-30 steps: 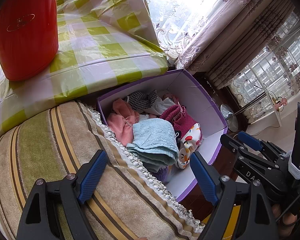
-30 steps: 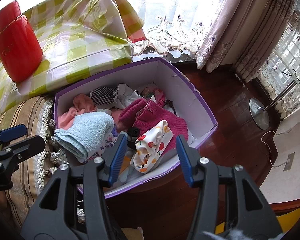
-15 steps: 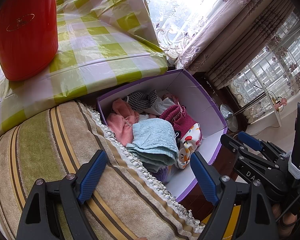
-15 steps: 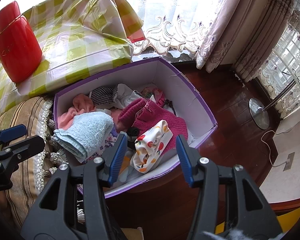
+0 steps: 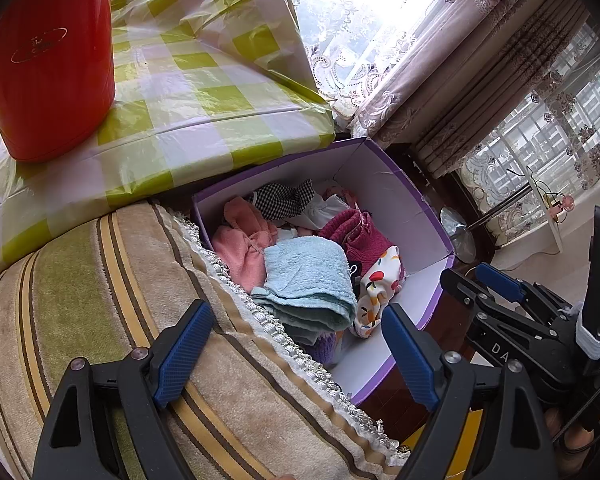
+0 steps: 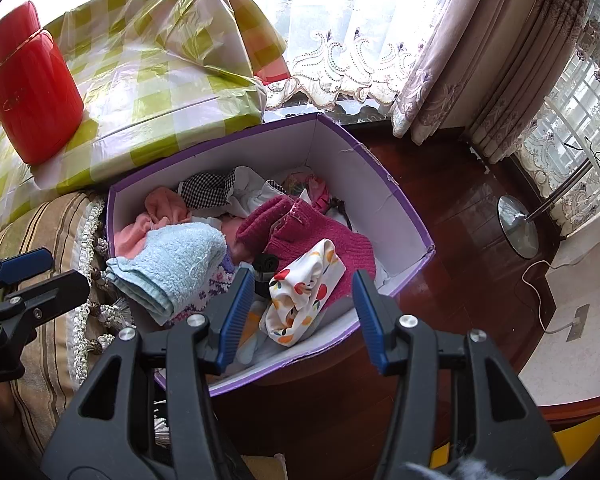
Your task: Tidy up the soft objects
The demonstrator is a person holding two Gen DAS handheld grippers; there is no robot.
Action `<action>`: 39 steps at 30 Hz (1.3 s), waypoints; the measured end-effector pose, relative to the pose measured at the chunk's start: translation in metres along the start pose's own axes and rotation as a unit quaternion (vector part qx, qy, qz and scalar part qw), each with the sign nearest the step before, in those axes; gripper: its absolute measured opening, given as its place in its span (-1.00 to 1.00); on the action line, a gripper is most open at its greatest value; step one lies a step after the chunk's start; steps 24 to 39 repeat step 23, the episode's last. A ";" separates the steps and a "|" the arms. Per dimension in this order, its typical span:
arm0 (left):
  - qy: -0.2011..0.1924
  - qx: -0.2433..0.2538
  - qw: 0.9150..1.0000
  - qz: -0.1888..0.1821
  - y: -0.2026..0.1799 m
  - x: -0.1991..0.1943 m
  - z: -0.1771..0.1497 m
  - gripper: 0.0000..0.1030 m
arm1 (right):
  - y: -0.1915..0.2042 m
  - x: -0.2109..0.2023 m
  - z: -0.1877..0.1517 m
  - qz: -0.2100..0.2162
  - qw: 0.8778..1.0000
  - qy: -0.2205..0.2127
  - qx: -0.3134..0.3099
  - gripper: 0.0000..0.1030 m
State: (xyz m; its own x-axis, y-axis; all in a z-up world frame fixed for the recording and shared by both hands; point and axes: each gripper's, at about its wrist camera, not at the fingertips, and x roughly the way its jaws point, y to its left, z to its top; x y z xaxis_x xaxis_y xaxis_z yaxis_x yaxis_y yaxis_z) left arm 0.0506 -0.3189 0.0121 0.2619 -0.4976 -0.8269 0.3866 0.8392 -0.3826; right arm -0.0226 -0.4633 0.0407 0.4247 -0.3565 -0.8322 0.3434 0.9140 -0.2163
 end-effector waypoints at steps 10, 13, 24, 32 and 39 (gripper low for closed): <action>0.000 0.000 1.000 0.000 0.000 0.000 0.000 0.71 | 0.000 0.000 -0.001 -0.001 1.000 0.000 0.002 0.07; 0.001 0.002 1.000 0.000 0.000 0.001 0.000 0.72 | 0.000 0.000 -0.001 0.000 1.000 0.001 0.002 0.07; 0.005 0.021 1.000 -0.004 -0.003 0.003 0.000 0.76 | 0.002 0.002 -0.004 -0.003 1.000 0.005 0.004 0.07; 0.005 0.021 1.000 -0.004 -0.003 0.003 0.000 0.76 | 0.002 0.002 -0.004 -0.003 1.000 0.005 0.004 0.07; 0.005 0.021 1.000 -0.004 -0.003 0.003 0.000 0.76 | 0.002 0.002 -0.004 -0.003 1.000 0.005 0.004 0.07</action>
